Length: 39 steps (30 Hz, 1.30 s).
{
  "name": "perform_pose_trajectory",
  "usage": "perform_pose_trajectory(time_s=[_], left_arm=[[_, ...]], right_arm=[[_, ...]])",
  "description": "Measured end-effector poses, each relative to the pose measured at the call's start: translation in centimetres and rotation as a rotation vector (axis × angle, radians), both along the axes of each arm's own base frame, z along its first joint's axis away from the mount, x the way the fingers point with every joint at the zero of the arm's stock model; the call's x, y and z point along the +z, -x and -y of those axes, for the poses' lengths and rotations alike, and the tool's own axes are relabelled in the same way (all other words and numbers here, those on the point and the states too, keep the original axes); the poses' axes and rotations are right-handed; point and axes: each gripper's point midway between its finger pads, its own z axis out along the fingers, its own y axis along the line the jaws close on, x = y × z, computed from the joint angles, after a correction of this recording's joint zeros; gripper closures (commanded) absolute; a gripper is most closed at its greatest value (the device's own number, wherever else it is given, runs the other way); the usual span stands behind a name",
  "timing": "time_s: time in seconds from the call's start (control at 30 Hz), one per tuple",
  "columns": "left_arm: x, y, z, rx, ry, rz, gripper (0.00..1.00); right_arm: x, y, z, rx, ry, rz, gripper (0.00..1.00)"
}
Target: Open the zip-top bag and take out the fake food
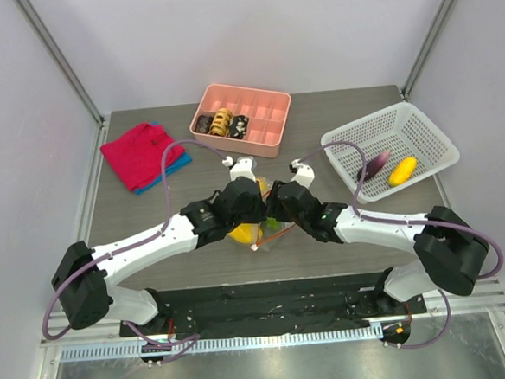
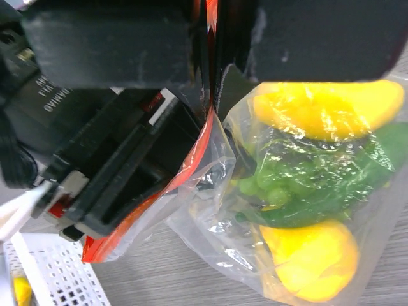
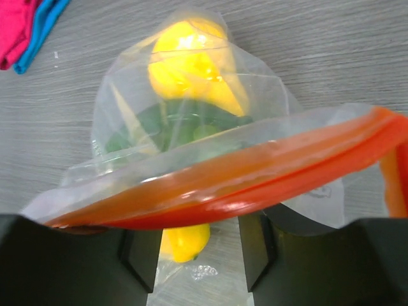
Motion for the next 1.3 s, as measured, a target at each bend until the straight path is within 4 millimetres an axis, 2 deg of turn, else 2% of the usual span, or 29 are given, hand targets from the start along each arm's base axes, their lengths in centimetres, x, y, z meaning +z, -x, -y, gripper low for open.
perform_pose_trajectory(time_s=[0.2,0.53,0.63,0.77,0.83,0.9,0.93,0.97,1.07,1.2,1.3], left_arm=[[-0.6,-0.3,-0.8,0.026,-0.037,0.004,1.0],[-1.2,0.0,0.1,0.008,-0.034,-0.006,1.0],[-1.3,-0.1,0.1,0.009,-0.034,-0.005,1.0],[-1.6,0.0,0.0,0.01,-0.039,-0.008,1.0],[-1.8,0.0,-0.1,0.012,-0.044,-0.008,1.0],[-1.8,0.0,-0.2,0.018,-0.047,-0.004,1.0],[-1.8,-0.1,-0.3,0.022,-0.049,-0.001,1.0],[-1.8,-0.2,-0.4,0.027,-0.052,0.002,1.0],[-2.1,-0.4,-0.8,0.042,-0.068,0.009,1.0],[-2.7,-0.5,-1.7,0.067,-0.097,0.02,1.0],[-2.4,-0.7,-2.2,0.084,-0.101,0.033,1.0]], right_arm=[[-2.4,-0.5,-0.1,0.017,0.067,-0.007,0.37],[-7.6,-0.6,-0.6,0.139,0.189,0.025,0.4],[-7.6,-1.0,-1.1,0.159,0.186,0.056,0.49],[-8.0,-1.1,-0.9,0.175,0.211,0.078,0.8],[-8.0,-0.9,-0.6,0.185,0.225,0.084,0.83],[-7.7,-0.8,-0.3,0.197,0.244,0.09,0.88],[-7.2,-0.6,-0.2,0.203,0.248,0.093,0.96],[-6.8,-0.5,0.0,0.212,0.256,0.094,0.99],[-4.3,-0.1,0.0,0.238,0.254,0.097,0.99],[0.8,0.5,-0.8,0.279,0.209,0.103,0.99],[3.5,1.5,-0.7,0.305,0.173,0.105,0.99]])
